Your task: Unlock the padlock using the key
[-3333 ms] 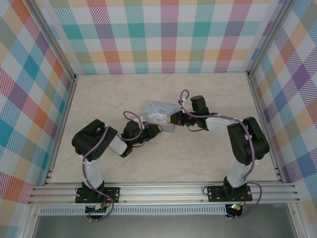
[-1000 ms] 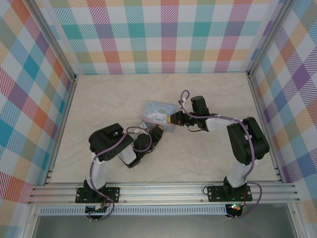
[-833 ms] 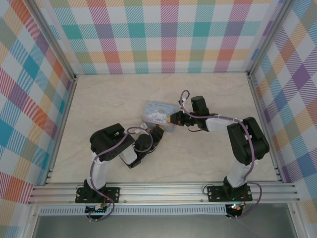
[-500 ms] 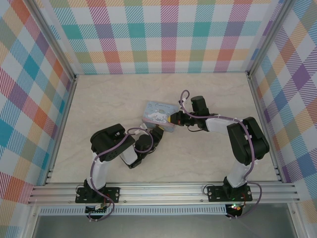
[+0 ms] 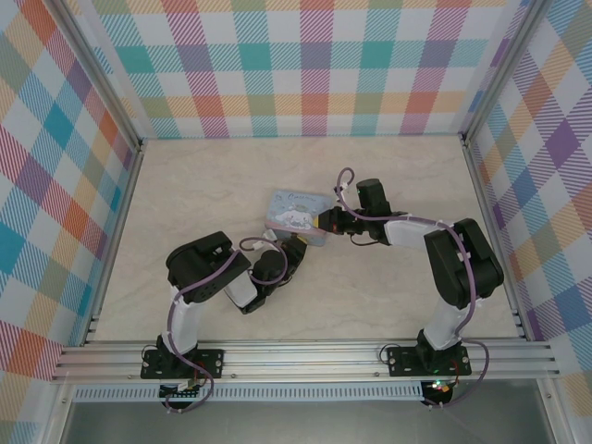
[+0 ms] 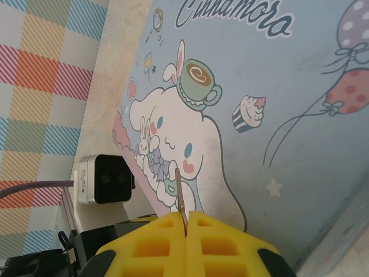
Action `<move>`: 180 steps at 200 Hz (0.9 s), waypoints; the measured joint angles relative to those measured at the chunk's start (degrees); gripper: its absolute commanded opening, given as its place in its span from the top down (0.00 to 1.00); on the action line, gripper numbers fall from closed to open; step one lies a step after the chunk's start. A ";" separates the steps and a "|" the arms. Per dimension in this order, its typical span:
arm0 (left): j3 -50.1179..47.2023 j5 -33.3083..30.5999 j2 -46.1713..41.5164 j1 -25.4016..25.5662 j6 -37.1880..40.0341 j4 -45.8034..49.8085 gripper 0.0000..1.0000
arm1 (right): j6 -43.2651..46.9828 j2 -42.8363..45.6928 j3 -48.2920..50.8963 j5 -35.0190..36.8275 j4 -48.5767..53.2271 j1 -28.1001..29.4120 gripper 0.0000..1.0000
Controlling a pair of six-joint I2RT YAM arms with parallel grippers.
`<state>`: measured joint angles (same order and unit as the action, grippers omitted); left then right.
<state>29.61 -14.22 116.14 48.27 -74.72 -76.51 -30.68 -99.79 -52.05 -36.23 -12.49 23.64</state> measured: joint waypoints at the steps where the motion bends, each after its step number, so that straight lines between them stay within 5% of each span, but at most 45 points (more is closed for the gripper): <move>1: -0.04 0.11 -0.17 0.00 0.09 0.15 0.91 | 0.00 0.09 0.02 -0.02 0.11 0.00 0.99; 75: -2.21 9.40 -5.57 -2.67 5.20 6.64 1.00 | 5.64 15.56 5.81 -6.91 10.10 -0.96 0.99; 180: -0.79 23.87 -7.61 -6.84 8.39 8.96 1.00 | 5.44 10.36 13.33 -9.97 11.37 3.45 0.99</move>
<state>28.82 9.65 108.53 41.43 -66.32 -67.55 -25.23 -89.43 -38.72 -46.19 -1.13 27.09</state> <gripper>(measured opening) 0.122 0.049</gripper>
